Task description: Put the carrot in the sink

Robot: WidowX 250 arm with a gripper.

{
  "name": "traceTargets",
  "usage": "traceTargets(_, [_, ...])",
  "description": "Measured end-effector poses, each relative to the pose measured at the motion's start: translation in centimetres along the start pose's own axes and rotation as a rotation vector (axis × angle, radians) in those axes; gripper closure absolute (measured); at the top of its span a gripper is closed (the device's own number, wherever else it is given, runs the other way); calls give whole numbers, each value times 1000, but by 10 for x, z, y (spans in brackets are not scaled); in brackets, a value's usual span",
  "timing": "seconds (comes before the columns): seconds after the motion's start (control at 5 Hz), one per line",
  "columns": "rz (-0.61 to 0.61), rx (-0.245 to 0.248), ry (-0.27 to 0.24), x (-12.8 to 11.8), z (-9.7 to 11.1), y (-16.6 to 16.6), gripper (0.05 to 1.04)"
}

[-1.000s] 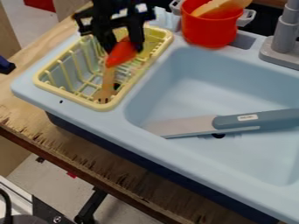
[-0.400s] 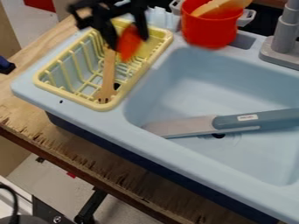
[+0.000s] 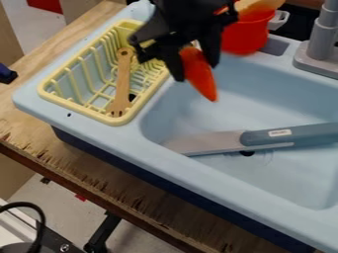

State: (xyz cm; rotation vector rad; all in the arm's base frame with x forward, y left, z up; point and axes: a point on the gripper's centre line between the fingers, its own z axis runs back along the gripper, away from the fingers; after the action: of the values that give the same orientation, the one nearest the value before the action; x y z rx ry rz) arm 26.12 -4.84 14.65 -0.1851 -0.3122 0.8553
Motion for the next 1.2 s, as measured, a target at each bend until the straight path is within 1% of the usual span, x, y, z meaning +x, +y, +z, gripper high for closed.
traceTargets(0.2, [10,28,5,-22,-24,-15,571])
traceTargets(0.4, [-17,-49,-2,-25,-40,-29,571])
traceTargets(0.6, [-71,-103,4,-24,-55,-31,571])
traceTargets(0.8, [-104,-122,38,-13,-59,-24,571])
traceTargets(1.0, [-84,-64,76,-5,-72,-10,571])
traceTargets(1.2, [-99,-41,79,0,-75,-7,571])
